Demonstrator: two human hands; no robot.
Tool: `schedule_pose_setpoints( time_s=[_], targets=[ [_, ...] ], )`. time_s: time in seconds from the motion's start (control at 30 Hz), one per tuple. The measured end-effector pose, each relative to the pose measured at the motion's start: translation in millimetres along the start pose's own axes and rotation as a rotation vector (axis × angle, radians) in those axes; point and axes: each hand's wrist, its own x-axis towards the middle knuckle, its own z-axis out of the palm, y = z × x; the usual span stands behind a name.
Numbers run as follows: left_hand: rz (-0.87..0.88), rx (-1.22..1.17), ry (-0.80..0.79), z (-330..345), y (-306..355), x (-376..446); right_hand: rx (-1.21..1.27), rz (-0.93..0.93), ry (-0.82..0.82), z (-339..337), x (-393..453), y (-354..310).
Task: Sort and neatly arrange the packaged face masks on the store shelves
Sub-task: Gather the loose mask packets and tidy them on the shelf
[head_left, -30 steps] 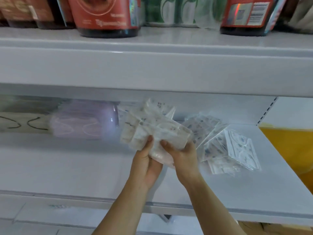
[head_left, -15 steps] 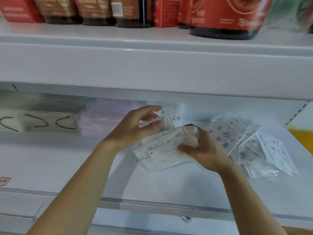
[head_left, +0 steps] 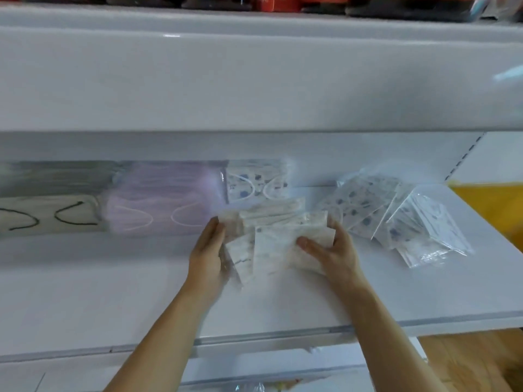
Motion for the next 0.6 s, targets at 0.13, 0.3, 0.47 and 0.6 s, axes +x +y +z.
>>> schedule_pose_setpoints(
  time_s=[0.13, 0.3, 0.47, 0.6],
  targets=[
    [0.132, 0.332, -0.324, -8, 3, 2, 0.079, -0.015, 0.016, 6, -1, -5],
    [0.508, 0.828, -0.23, -9, 15, 6, 0.158, -0.167, -0.141, 10, 0, -21],
    [0.46, 1.019, -0.411, -29, 19, 8, 0.021, -0.148, -0.216, -2, 8, -7],
    [0.445, 0.964, -0.32, -24, 7, 5, -0.074, -0.136, -0.207, 7, 7, 2]
  ],
)
